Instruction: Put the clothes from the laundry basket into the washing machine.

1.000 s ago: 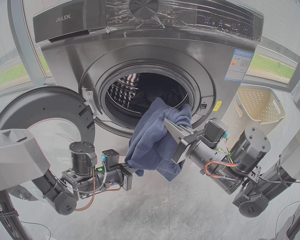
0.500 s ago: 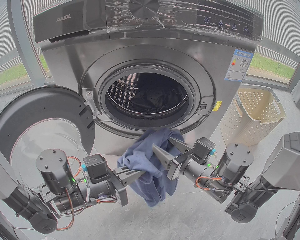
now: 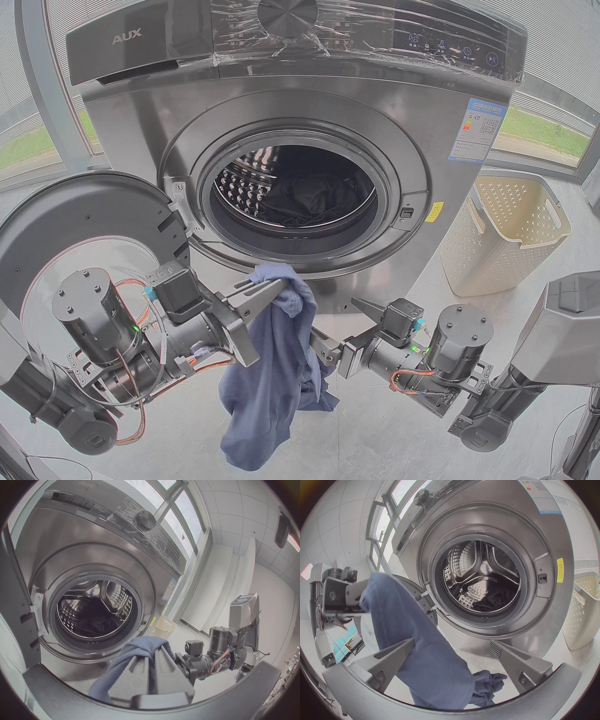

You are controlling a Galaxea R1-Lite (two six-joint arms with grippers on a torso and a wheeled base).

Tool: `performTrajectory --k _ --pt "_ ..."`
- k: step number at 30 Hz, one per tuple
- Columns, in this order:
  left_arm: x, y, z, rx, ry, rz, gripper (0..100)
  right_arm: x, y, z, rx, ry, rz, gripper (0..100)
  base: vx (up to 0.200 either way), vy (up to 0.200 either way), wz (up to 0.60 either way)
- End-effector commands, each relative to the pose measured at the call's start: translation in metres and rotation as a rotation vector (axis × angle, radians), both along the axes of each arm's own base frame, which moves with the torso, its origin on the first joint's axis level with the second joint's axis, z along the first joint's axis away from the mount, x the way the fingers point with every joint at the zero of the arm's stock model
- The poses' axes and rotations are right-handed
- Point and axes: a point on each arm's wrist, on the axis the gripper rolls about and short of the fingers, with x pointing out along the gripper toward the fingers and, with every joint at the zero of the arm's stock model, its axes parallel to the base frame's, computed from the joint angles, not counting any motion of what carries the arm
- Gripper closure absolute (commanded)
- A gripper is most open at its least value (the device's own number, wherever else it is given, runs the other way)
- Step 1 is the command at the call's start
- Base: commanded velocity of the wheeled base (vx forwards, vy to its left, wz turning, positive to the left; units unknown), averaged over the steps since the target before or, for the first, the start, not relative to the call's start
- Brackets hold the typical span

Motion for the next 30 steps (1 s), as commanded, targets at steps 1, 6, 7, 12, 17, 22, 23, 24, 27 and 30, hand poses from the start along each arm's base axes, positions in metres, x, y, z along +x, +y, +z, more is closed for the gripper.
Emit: performTrajectory --k 1,6,7,12,17,22,23,24,27,30 --pt "0.008 0.0 0.009 -0.033 -0.035 0.028 100 -0.001 -0.007 -0.008 -0.027 0.028 -0.015 0 0.0 0.0 0.0" --pt "0.014 0.002 0.018 -0.07 -0.063 0.074 100 0.003 -0.013 -0.01 -0.033 0.035 -0.035 0 0.0 0.0 0.0" --pt "0.015 0.002 0.02 -0.077 -0.068 0.078 100 0.002 -0.013 -0.01 -0.037 0.038 -0.035 0 0.0 0.0 0.0" --pt "0.016 0.002 0.023 -0.088 -0.078 0.085 100 -0.002 -0.013 -0.016 -0.055 0.057 -0.028 0 0.0 0.0 0.0" --pt "0.016 0.003 0.025 -0.095 -0.088 0.085 100 -0.002 -0.01 -0.021 -0.064 0.065 -0.012 0 0.0 0.0 0.0" --pt "0.016 0.003 0.025 -0.097 -0.09 0.086 100 -0.002 -0.005 -0.025 -0.068 0.072 0.007 0 0.0 0.0 0.0" --pt "0.017 0.002 0.026 -0.099 -0.093 0.086 100 -0.002 -0.005 -0.025 -0.065 0.075 0.009 0 0.0 0.0 0.0" --pt "0.017 0.002 0.026 -0.099 -0.093 0.086 100 -0.003 -0.003 -0.025 -0.061 0.077 0.018 0 0.0 0.0 0.0" --pt "0.018 0.002 0.025 -0.099 -0.093 0.088 100 -0.011 0.004 -0.025 -0.041 0.095 0.069 0 0.0 0.0 0.0" --pt "0.019 0.002 0.027 -0.106 -0.099 0.092 100 -0.018 0.009 -0.025 -0.022 0.119 0.124 0 0.0 0.0 0.0"
